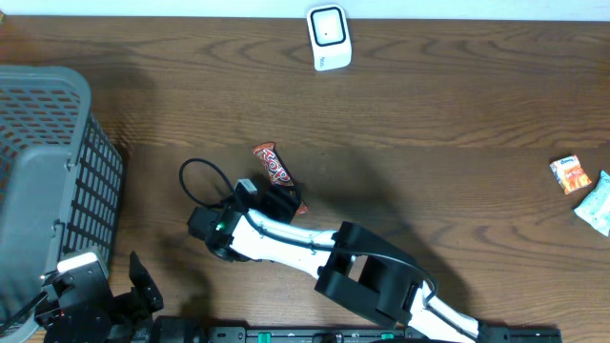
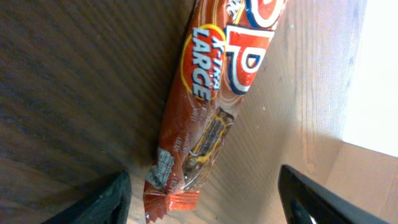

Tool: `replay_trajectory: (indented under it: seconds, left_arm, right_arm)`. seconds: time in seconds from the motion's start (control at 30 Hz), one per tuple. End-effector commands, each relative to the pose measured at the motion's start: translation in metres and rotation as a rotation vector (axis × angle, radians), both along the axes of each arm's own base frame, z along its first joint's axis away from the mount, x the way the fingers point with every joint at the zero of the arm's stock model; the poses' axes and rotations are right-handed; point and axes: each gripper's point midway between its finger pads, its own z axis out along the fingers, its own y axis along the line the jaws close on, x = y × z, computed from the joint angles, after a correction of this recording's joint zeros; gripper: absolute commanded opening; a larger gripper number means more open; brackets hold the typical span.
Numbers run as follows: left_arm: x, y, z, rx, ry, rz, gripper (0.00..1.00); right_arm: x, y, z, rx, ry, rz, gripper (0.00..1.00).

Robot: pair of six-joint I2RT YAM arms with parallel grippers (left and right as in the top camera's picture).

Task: Scan the item barcode

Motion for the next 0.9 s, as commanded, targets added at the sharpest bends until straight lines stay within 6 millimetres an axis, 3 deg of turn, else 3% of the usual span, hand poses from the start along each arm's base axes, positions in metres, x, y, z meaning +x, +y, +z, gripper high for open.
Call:
replay_trajectory:
  seconds: [0.0, 0.2, 0.23, 0.33, 0.4, 0.57, 0.7, 0.87]
  left_arm:
    - [-0.001, 0.001, 0.000, -0.004, -0.005, 0.009, 0.90]
    - [-0.002, 0.001, -0.001, -0.003, -0.002, 0.009, 0.90]
    - [-0.002, 0.001, -0.001, -0.003, -0.003, 0.009, 0.90]
    - [-0.002, 0.001, -0.002, -0.003, 0.004, 0.009, 0.90]
    - [-0.003, 0.001, -0.003, -0.002, 0.011, 0.009, 0.90]
    - [-0.005, 0.001, -0.005, -0.002, 0.020, 0.009, 0.90]
    - [-0.005, 0.001, -0.005, -0.002, 0.020, 0.009, 0.90]
    - [-0.005, 0.001, -0.005, -0.002, 0.020, 0.009, 0.90]
  right_arm:
    - [-0.043, -0.008, -0.072, 0.033, 0.345, -0.054, 0.66]
    - [-0.048, -0.016, -0.087, 0.005, 0.397, -0.067, 0.54]
    - [-0.048, -0.016, -0.087, 0.004, 0.397, -0.066, 0.46]
    - [-0.049, -0.016, -0.089, 0.006, 0.406, -0.071, 0.10]
    - [-0.050, -0.016, -0.089, 0.012, 0.414, -0.075, 0.01]
    - [-0.055, -0.012, -0.080, 0.036, 0.454, -0.094, 0.01]
    - [-0.071, 0.012, -0.044, 0.188, 0.622, -0.057, 0.01]
    - [-0.082, 0.051, 0.051, 0.580, 0.819, 0.033, 0.01]
